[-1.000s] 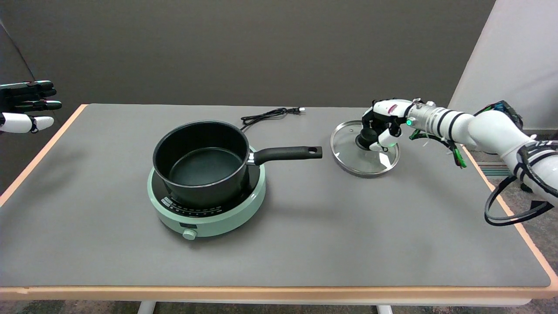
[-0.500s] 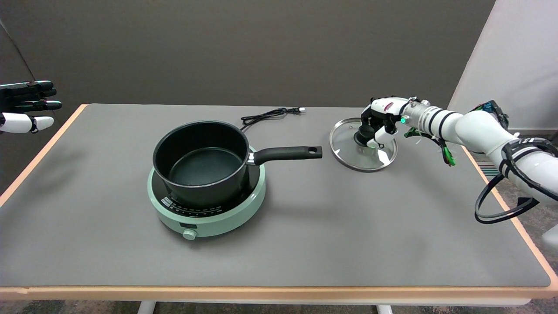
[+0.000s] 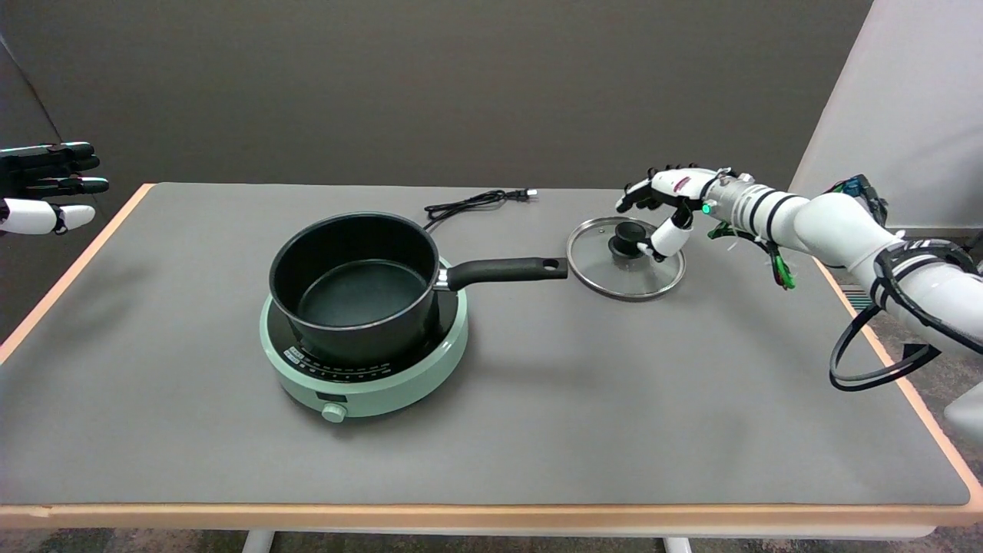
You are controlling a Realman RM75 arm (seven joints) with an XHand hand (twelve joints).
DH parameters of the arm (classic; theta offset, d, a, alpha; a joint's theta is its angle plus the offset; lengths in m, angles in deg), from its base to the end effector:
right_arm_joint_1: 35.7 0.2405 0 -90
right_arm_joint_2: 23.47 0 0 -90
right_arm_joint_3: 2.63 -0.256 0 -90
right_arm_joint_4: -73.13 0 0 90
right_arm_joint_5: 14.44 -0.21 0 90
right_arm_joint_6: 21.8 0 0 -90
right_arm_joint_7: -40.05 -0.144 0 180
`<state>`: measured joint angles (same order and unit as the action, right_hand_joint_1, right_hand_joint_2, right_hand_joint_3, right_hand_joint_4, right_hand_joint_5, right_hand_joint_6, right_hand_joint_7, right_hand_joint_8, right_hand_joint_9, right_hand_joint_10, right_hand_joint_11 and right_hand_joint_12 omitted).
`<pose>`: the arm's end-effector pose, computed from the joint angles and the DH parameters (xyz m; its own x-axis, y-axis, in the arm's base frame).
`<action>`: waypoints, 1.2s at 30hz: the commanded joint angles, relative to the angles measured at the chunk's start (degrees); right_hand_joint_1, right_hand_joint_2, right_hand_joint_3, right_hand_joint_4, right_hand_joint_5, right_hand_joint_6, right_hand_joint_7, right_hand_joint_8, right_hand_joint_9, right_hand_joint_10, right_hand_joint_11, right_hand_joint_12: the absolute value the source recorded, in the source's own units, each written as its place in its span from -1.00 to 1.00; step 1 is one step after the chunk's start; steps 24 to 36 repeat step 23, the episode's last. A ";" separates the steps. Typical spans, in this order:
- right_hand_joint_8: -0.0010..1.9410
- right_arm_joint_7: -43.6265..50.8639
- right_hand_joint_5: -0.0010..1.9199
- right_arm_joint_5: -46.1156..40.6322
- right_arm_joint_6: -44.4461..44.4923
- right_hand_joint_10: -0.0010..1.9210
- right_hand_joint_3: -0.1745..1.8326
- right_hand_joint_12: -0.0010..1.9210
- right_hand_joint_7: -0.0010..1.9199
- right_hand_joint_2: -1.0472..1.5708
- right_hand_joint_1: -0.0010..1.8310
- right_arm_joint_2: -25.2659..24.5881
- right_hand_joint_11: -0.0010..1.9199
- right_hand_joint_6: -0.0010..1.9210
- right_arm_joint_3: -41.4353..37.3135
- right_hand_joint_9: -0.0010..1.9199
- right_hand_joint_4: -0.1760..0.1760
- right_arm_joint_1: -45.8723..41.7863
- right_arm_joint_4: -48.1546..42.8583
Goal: Place the pot lid onto the table.
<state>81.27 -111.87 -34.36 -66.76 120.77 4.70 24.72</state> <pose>-0.2166 -0.4522 0.4763 0.9442 -0.3248 0.0544 -0.0350 0.0653 0.9973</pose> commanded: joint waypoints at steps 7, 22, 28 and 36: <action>-0.86 -0.21 -0.79 -0.39 -2.97 -0.82 0.13 -0.46 -0.89 0.05 -0.05 0.86 -0.88 -0.86 -12.56 -0.93 0.59 -2.58 -7.26; -0.89 0.27 -0.88 -19.96 -13.79 -0.83 0.06 -0.40 -0.94 0.05 -0.15 2.67 -0.91 -0.81 -35.78 -0.95 0.49 -15.25 -22.82; -0.89 0.27 -0.88 -20.28 -14.18 -0.83 0.06 -0.40 -0.93 0.05 -0.15 2.70 -0.91 -0.80 -36.60 -0.95 0.49 -15.71 -23.85; -0.89 0.27 -0.88 -20.28 -14.18 -0.83 0.06 -0.40 -0.93 0.05 -0.15 2.70 -0.91 -0.80 -36.60 -0.95 0.49 -15.71 -23.85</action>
